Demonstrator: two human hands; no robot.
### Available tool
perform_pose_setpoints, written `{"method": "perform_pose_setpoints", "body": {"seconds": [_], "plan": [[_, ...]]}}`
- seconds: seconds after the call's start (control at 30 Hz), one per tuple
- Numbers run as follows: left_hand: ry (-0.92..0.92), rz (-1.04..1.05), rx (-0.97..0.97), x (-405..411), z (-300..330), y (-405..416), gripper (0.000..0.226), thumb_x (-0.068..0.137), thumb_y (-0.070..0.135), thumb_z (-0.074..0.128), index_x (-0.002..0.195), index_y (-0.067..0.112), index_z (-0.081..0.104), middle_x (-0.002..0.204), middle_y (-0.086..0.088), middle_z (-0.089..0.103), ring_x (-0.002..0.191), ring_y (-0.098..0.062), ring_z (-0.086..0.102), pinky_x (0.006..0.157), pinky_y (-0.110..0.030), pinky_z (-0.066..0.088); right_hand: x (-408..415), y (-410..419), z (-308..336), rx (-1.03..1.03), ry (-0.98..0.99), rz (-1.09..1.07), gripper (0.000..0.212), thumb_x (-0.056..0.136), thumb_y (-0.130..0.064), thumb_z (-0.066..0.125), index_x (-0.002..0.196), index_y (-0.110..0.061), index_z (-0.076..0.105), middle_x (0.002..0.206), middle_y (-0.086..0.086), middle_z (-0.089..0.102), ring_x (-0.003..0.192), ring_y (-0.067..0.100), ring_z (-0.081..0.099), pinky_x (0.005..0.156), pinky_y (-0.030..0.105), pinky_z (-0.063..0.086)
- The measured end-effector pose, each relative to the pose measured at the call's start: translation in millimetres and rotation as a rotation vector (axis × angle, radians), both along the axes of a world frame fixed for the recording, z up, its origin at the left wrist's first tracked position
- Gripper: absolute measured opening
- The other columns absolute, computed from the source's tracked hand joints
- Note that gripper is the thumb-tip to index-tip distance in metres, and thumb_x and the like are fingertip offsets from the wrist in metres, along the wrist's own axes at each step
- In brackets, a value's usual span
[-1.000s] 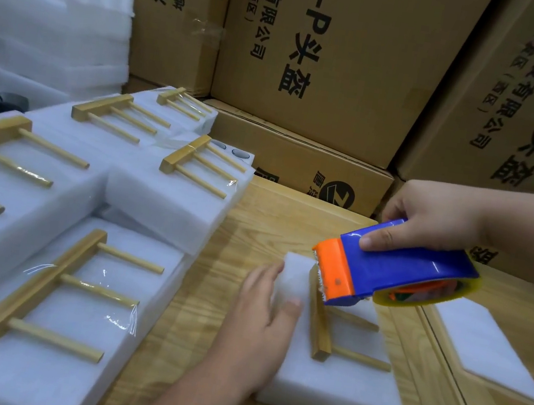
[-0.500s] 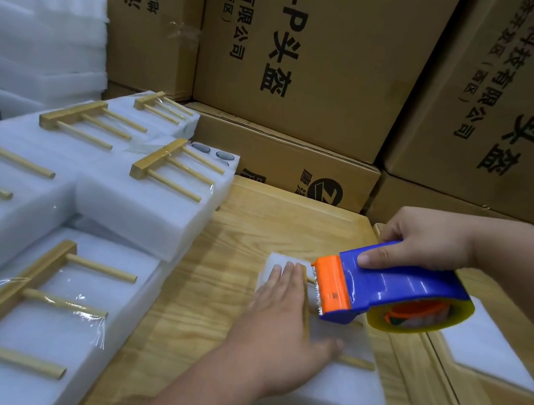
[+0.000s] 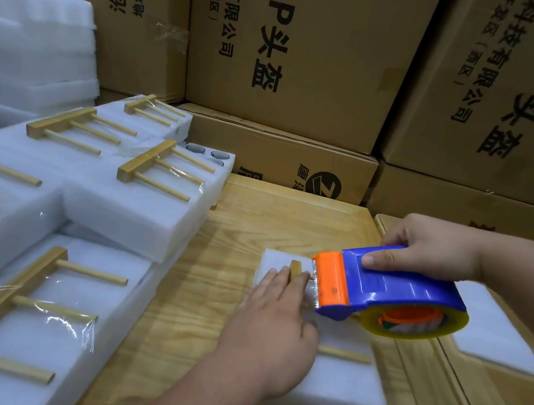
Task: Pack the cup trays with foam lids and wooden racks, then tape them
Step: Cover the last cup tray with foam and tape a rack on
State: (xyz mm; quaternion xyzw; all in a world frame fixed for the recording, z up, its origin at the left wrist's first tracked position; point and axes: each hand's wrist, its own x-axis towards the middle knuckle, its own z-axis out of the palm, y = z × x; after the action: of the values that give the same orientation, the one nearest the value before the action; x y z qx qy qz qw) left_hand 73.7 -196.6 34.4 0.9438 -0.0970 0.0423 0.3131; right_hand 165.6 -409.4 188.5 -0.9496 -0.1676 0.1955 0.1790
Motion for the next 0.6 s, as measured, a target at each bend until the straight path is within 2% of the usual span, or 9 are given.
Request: {"method": "perform_pose_setpoints", "body": {"seconds": [0.07,0.13,0.23,0.37,0.47,0.6], "plan": [[-0.002,0.001,0.017,-1,-1,-1,0.068,0.101,0.038,0.036,0.162,0.033,0.007,0.172,0.007,0.001,0.156,-0.008,-0.006,0.127,-0.029,0.001,-1,-8,-9,0.023,-0.001,-0.008,0.064,0.070,-0.079,0.064,0.085,-0.018,0.076,0.079,0.002,0.077,0.073,0.019,0.075,0.063,0.025,0.055],[-0.001,0.000,0.031,-2,-1,-1,0.068,0.101,0.037,0.035,0.163,0.031,0.007,0.172,0.007,0.001,0.156,-0.008,-0.006,0.127,-0.031,0.001,-2,-17,-15,0.067,0.001,-0.021,0.065,0.070,-0.085,0.063,0.080,-0.022,0.076,0.076,0.001,0.076,0.068,0.015,0.074,0.058,0.021,0.052],[0.005,-0.007,0.049,-2,0,0,0.068,0.102,0.036,0.034,0.163,0.031,0.005,0.172,0.006,-0.002,0.156,-0.008,-0.008,0.127,-0.031,0.000,-4,-37,-20,0.124,0.007,-0.039,0.066,0.057,-0.092,0.062,0.076,-0.030,0.076,0.073,0.004,0.075,0.063,0.014,0.071,0.055,0.020,0.049],[0.029,-0.012,0.045,-4,2,1,0.068,0.102,0.037,0.032,0.163,0.032,0.003,0.171,0.008,-0.006,0.155,-0.007,-0.011,0.127,-0.031,-0.002,-9,-88,-23,0.181,-0.015,-0.149,0.079,0.054,-0.095,0.065,0.087,-0.026,0.078,0.078,0.009,0.077,0.069,0.024,0.075,0.059,0.025,0.054],[0.048,-0.018,0.050,-3,2,1,0.068,0.102,0.039,0.031,0.163,0.033,0.001,0.171,0.010,-0.008,0.155,-0.006,-0.013,0.127,-0.032,-0.002,-16,-117,-32,0.198,0.007,-0.274,0.082,0.051,-0.096,0.066,0.091,-0.025,0.079,0.083,0.010,0.078,0.075,0.028,0.076,0.060,0.024,0.056],[0.082,-0.028,0.064,-3,4,3,0.069,0.103,0.042,0.032,0.163,0.035,-0.002,0.170,0.010,-0.011,0.154,-0.005,-0.015,0.127,-0.033,-0.002,-17,-118,-50,0.209,0.029,-0.259,0.083,0.053,-0.092,0.070,0.086,-0.016,0.079,0.078,0.012,0.076,0.068,0.026,0.074,0.057,0.027,0.053]]}}
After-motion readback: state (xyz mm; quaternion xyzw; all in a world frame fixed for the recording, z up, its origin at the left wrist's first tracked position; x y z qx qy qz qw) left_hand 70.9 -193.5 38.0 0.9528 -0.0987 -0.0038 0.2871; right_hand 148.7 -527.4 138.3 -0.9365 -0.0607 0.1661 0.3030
